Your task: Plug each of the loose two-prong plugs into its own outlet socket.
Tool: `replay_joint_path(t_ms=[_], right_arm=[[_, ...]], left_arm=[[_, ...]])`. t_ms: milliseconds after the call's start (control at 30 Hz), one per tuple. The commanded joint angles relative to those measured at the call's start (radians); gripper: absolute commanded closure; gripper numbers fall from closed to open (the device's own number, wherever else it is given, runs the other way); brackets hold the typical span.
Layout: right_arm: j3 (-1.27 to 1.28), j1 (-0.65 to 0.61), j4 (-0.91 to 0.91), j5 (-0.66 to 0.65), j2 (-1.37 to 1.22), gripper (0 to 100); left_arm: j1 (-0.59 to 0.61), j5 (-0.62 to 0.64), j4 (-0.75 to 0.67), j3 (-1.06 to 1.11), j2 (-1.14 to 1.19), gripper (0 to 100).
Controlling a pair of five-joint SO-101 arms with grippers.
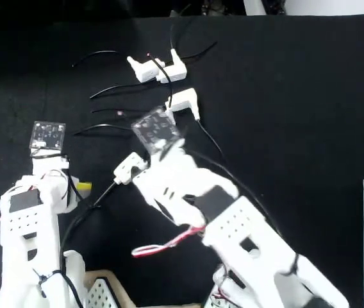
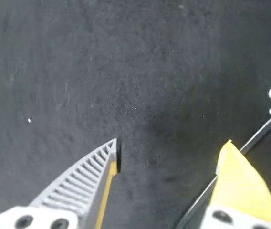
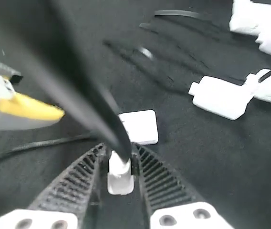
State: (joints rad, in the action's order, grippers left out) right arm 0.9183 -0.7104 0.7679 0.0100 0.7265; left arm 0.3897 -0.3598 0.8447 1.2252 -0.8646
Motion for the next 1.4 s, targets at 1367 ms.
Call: replay_joint_path(t_ms=[1367], right_arm=[[-0.196,0.091,-0.483,-0.17,-0.685,98.7]], left_arm=[[0.007,0.198,-0.143,0.085,0.002,67]])
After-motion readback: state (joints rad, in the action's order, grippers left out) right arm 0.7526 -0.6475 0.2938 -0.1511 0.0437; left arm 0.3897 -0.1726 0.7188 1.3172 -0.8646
